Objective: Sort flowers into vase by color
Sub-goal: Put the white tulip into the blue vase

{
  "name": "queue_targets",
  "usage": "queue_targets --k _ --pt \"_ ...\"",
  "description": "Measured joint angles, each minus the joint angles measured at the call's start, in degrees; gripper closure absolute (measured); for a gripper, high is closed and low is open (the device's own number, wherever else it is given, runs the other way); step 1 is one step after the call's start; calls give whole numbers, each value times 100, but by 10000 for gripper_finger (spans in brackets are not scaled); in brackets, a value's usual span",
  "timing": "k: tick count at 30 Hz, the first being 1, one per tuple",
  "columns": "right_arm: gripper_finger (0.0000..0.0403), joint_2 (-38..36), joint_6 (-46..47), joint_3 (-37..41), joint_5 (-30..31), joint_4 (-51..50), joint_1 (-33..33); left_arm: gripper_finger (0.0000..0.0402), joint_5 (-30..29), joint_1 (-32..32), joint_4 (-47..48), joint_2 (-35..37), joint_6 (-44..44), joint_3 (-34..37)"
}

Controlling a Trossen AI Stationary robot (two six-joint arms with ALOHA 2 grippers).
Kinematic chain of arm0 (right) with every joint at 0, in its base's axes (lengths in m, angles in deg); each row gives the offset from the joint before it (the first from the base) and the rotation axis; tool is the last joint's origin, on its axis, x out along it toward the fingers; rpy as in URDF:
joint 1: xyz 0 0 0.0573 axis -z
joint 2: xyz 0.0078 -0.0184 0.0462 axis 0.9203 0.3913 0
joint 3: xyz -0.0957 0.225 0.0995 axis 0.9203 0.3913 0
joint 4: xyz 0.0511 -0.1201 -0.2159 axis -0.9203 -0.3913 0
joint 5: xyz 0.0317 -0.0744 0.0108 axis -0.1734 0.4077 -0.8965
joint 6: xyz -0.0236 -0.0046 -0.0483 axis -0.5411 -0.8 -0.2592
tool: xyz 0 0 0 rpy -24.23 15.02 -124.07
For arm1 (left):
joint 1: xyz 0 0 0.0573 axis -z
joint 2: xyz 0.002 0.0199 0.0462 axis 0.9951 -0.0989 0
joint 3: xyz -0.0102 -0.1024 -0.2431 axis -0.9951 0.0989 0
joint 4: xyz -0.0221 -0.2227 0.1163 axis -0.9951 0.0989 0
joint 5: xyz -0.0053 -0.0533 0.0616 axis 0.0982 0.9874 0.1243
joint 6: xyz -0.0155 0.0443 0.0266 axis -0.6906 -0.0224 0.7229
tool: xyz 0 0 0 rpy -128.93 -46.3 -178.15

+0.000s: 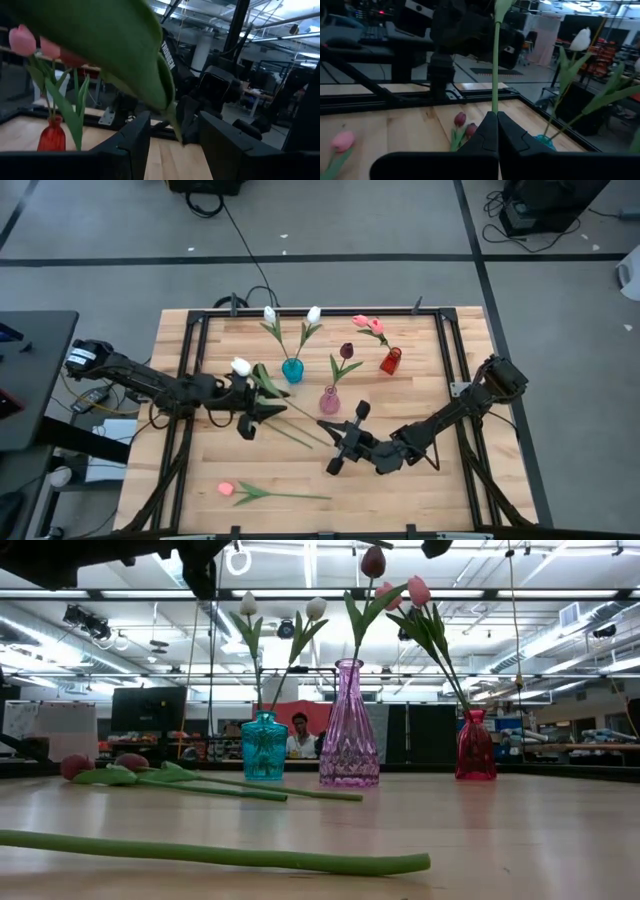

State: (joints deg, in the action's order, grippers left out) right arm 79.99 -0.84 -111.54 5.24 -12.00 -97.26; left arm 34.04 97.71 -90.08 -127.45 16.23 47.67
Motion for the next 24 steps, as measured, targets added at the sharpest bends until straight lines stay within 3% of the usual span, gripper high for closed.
queue_targets --k 7,14,19,24 --pt "387 -2 56 0 -373 -13 131 254 -114 0 16 0 162 0" --pt "307 0 518 0 -632 -275 260 384 -227 0 70 0 317 0" --pt "248 -113 566 2 -283 -443 188 387 -240 -47 613 152 442 0" --pt "218 -456 602 2 138 -867 -72 392 -601 -358 1690 846 500 -2"
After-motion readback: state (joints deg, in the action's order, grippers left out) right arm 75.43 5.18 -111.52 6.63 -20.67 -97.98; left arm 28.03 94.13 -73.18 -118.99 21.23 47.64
